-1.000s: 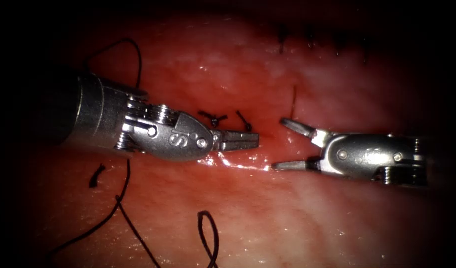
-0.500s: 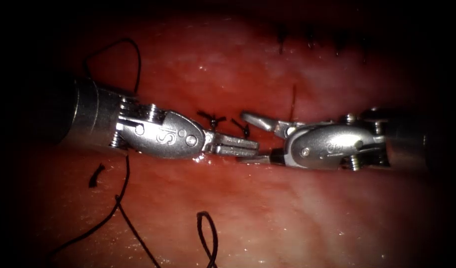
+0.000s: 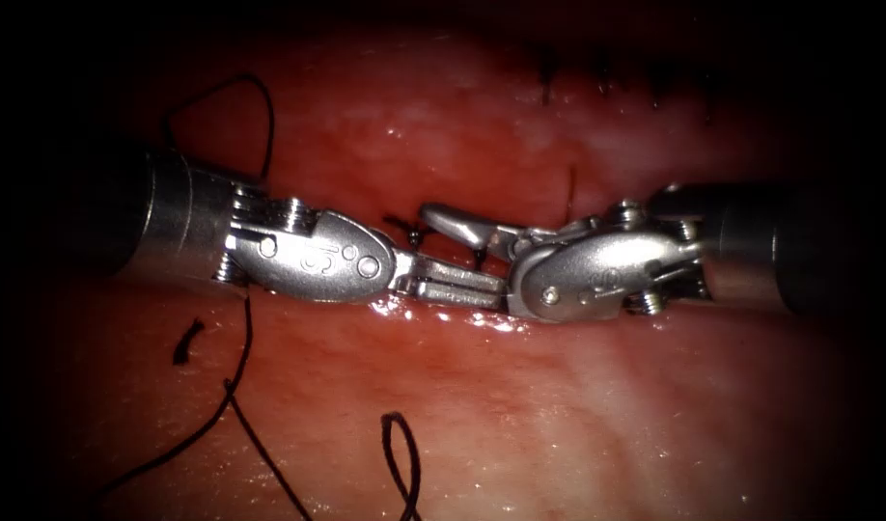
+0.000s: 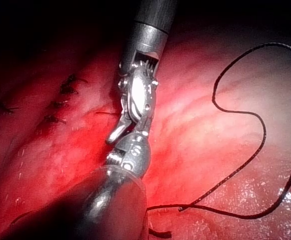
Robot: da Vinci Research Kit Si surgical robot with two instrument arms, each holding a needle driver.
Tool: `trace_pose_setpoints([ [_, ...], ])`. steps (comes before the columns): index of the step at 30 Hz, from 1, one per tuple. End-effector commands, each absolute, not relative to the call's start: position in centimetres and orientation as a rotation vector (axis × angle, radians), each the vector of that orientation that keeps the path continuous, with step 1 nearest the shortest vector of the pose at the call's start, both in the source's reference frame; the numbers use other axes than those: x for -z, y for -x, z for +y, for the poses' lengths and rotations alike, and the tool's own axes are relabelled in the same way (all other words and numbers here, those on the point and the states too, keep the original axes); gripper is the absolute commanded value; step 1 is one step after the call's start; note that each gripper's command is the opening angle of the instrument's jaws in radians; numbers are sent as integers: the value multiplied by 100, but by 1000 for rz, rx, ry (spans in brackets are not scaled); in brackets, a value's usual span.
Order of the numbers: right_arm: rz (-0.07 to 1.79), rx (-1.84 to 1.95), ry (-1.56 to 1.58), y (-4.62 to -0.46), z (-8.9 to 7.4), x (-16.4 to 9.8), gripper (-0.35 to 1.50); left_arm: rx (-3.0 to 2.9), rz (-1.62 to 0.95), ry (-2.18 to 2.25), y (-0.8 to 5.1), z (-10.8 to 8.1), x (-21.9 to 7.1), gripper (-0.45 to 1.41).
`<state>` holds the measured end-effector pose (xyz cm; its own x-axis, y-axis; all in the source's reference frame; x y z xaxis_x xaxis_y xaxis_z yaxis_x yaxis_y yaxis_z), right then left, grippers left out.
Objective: Wound Closure
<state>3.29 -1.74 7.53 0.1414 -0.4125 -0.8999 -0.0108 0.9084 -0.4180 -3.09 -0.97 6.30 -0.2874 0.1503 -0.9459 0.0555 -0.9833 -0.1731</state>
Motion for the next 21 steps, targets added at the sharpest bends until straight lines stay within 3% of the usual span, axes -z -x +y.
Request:
trace_pose_setpoints([
  [1, 1409, 300, 364, -345, -176, -759, 84, -2453, -274, 1833, 315, -97, -634, -45],
  [8, 1417, 303, 359, -353, -178, -756, 86, -2451, -273, 1825, 315, -98, -633, -40],
  [12, 1429, 313, 353, -357, -182, -756, 78, -2450, -275, 1826, 315, -96, -632, -45],
  [13, 1430, 321, 356, -357, -182, -756, 69, -2446, -281, 1823, 315, -96, -631, -45],
  [15, 1440, 351, 356, -358, -183, -757, 29, -2445, -282, 1824, 315, -96, -631, -45],
  [17, 1443, 397, 347, -357, -184, -757, -35, -2446, -279, 1822, 315, -96, -631, -45],
  [21, 1421, 405, 341, -357, -186, -758, -35, -2446, -279, 1822, 315, -96, -632, -45],
])
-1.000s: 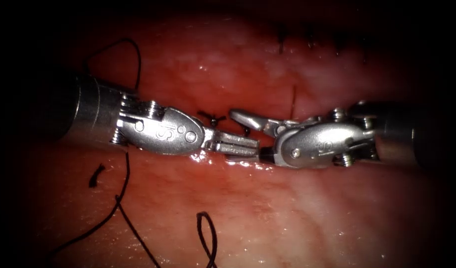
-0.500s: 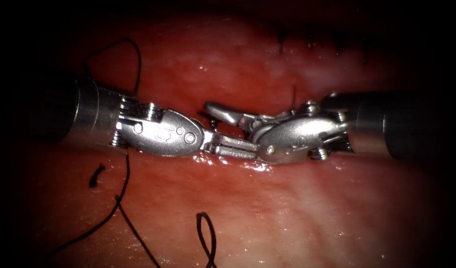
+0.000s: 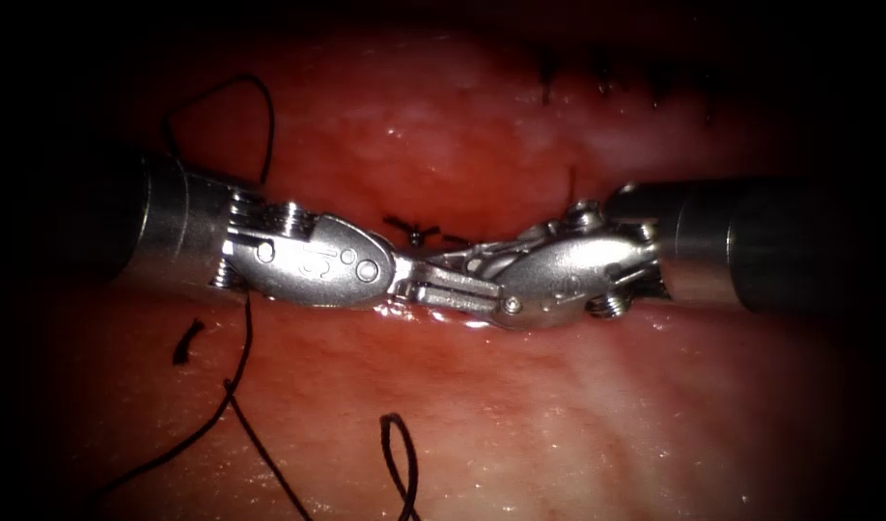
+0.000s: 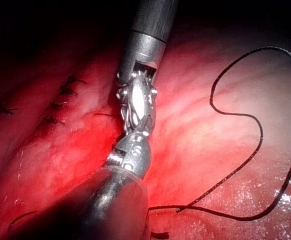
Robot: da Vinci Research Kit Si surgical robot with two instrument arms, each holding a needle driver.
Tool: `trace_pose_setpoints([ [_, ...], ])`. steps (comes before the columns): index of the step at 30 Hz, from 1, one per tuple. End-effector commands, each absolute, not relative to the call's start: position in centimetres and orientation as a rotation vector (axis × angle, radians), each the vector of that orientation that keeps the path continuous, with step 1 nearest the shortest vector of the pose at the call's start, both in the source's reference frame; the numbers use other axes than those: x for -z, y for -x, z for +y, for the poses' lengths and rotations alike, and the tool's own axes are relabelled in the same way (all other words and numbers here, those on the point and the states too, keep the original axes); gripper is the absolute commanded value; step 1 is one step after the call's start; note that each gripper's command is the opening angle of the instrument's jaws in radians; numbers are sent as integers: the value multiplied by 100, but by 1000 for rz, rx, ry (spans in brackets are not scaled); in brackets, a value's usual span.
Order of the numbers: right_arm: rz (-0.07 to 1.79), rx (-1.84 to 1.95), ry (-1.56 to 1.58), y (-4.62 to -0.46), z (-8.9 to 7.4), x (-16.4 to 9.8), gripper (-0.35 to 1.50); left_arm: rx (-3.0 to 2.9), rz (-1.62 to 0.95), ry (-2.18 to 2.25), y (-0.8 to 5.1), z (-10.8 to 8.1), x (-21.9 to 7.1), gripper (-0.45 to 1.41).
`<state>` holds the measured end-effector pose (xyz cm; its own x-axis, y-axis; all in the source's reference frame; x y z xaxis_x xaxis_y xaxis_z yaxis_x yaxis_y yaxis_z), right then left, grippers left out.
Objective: Wound Closure
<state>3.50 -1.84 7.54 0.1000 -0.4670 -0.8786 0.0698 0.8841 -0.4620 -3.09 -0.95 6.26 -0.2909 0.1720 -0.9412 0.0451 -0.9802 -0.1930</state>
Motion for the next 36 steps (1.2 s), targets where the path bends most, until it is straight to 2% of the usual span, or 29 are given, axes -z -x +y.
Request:
trace_pose_setpoints([
  [1, 1418, 404, 342, -357, -186, -758, -35, -2446, -279, 1822, 316, -96, -632, -45],
  [4, 1414, 401, 346, -357, -187, -758, -35, -2446, -279, 1822, 315, -96, -632, -45],
  [5, 1406, 401, 354, -357, -187, -757, -30, -2447, -279, 1823, 315, -97, -632, -45],
  [8, 1366, 259, 306, -355, -182, -755, 118, -2447, -279, 1823, 313, -99, -630, -45],
  [9, 1349, 228, 306, -354, -179, -753, 136, -2447, -281, 1825, 311, -100, -629, -45],
  [10, 1331, 208, 310, -353, -177, -751, 146, -2447, -283, 1827, 310, -102, -627, -45],
  [18, 1301, 118, 284, -316, -163, -724, 148, -2442, -268, 1792, 291, -110, -600, -45],
  [28, 1339, -69, 141, -254, -168, -693, 148, -2410, -96, 1552, 283, -44, -608, -45],
  [36, 1276, -196, 75, -214, -184, -685, 133, -2408, 16, 1382, 295, 30, -672, -45],
])
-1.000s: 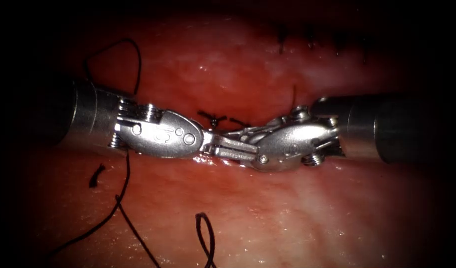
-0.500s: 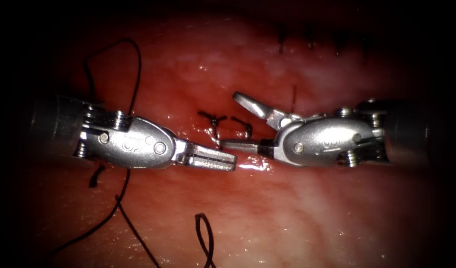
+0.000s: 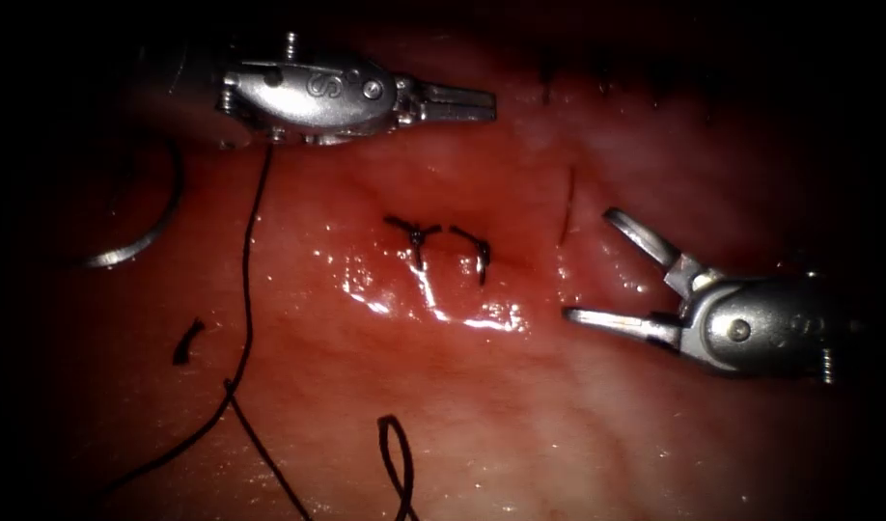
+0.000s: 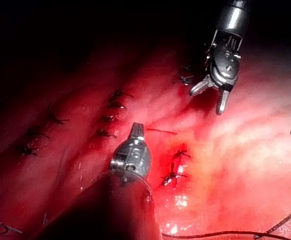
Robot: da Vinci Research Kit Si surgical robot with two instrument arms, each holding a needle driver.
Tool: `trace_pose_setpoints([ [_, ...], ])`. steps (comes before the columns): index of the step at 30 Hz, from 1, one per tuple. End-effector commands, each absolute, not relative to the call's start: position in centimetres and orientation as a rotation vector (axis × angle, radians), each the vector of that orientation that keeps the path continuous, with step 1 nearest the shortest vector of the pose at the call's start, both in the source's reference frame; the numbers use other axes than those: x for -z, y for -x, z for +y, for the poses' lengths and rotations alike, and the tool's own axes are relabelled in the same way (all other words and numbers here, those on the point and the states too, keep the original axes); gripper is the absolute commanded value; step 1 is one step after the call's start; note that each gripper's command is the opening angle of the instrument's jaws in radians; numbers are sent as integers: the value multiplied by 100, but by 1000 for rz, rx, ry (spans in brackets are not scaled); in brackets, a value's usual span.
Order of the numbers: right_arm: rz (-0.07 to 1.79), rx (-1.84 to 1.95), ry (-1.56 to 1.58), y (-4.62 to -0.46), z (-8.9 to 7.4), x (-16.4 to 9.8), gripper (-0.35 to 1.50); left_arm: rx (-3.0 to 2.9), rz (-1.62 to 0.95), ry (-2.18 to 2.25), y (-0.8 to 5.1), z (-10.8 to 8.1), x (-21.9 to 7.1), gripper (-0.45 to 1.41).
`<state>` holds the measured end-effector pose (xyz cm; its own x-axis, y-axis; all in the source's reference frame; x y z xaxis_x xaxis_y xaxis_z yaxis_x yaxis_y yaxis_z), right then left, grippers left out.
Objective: Wound Closure
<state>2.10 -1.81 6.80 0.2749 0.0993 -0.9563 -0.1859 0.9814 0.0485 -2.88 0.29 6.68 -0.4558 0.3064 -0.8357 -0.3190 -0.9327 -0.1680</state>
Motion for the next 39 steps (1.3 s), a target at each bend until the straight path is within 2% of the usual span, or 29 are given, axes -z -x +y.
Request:
trace_pose_setpoints([
  [1, 1273, -207, 67, -213, -184, -685, 133, -2419, 20, 1364, 295, 35, -680, -45],
  [4, 1268, -231, 36, -215, -184, -686, 133, -2418, 3, 1265, 294, 47, -717, -45],
  [11, 1269, -286, 1, -221, -186, -684, 131, -2396, -251, 1082, 289, 26, -788, -45],
  [12, 1269, -287, 1, -222, -186, -684, 131, -2396, -274, 1068, 288, 22, -794, -40],
  [14, 1269, -287, 2, -222, -186, -684, 131, -2363, -337, 1034, 287, 17, -801, 31],
  [16, 1269, -286, 2, -222, -187, -684, 131, -2341, -382, 1017, 286, 13, -802, 78],
  [18, 1270, -284, 0, -222, -187, -685, 131, -2345, -399, 1006, 283, 12, -798, 98],
  [20, 1270, -284, 1, -222, -187, -685, 131, -2361, -423, 976, 276, 13, -788, 108],
  [22, 1271, -283, 2, -222, -188, -686, 130, -2370, -414, 952, 269, 14, -779, 98],
  [25, 1270, -282, 3, -222, -188, -688, 130, -2374, -407, 944, 256, 14, -766, 93],
  [34, 1270, -277, -4, -222, -191, -692, 128, -2373, -416, 898, 221, 27, -751, 101],
  [36, 1272, -281, -10, -222, -191, -692, 126, -2369, -412, 893, 220, 35, -748, 91],
  [38, 1272, -286, -13, -222, -191, -692, 126, -2337, -399, 948, 222, 43, -741, 71],
  [39, 1275, -283, -17, -222, -191, -693, 124, -2326, -384, 988, 224, 46, -736, 69],
])
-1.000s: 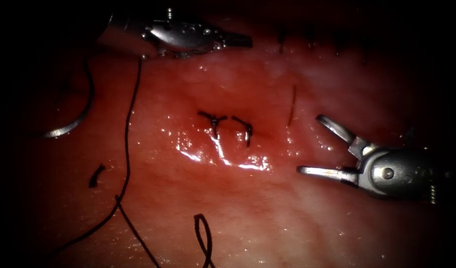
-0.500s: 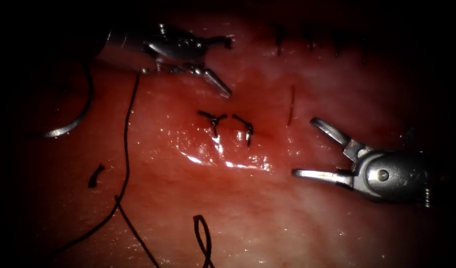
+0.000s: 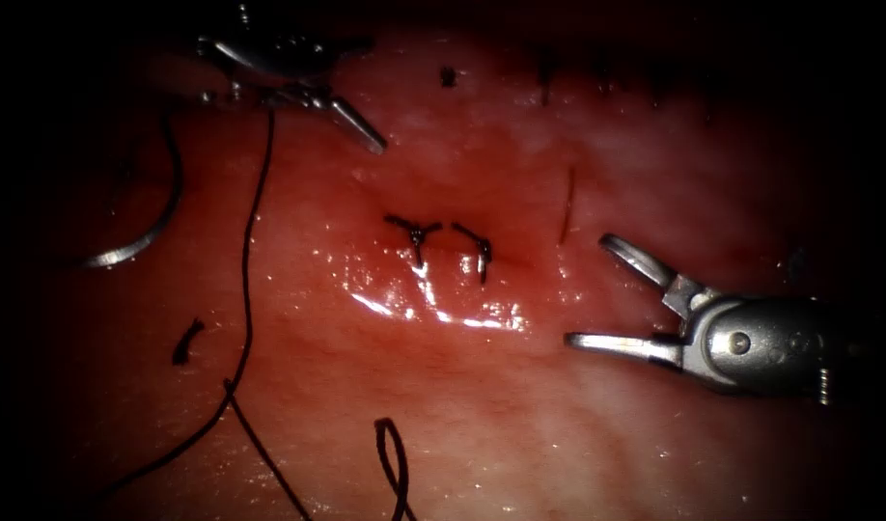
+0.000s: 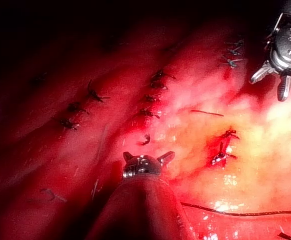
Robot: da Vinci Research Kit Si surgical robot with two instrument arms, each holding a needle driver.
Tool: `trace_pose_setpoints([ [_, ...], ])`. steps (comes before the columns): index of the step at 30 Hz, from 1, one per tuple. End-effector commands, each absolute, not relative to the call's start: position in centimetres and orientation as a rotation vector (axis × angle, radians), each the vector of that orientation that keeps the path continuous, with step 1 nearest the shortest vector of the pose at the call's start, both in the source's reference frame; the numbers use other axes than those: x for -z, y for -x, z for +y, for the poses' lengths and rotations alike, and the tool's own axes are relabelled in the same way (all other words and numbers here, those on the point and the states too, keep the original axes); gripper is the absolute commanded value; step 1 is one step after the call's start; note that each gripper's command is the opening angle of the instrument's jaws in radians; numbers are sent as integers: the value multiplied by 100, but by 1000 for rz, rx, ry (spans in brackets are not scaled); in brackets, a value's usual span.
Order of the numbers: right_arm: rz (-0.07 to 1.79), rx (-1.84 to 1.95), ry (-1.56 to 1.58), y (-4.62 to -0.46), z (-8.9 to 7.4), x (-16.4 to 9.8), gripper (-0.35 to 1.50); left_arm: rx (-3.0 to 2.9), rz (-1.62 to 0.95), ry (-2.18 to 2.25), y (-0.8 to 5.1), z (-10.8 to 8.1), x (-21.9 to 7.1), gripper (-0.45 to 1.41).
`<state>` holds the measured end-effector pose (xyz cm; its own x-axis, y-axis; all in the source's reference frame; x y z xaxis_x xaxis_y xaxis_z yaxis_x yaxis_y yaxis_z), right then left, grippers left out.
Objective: Wound Closure
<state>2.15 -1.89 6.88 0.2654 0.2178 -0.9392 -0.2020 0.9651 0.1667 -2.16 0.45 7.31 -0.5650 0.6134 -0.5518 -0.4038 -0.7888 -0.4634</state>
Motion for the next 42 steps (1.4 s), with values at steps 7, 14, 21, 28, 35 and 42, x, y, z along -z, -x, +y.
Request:
trace_pose_setpoints([
  [7, 1303, -180, -77, -228, -188, -693, 96, -2247, -334, 1218, 229, 39, -660, 47],
  [14, 1258, -190, -105, -225, -181, -690, 59, -2185, -368, 1290, 222, -15, -593, 47],
  [21, 1246, -201, -140, -228, -173, -676, 61, -2174, -377, 1391, 223, -65, -564, 51],
  [28, 1159, -182, -149, -228, -154, -664, 51, -2181, -377, 1497, 228, -88, -562, 52],
  [35, 1142, -158, -140, -233, -144, -659, 103, -2222, -312, 1509, 229, -91, -563, 57],
  [42, 1143, -148, -134, -234, -145, -657, 101, -2226, -302, 1506, 230, -95, -567, 57],
])
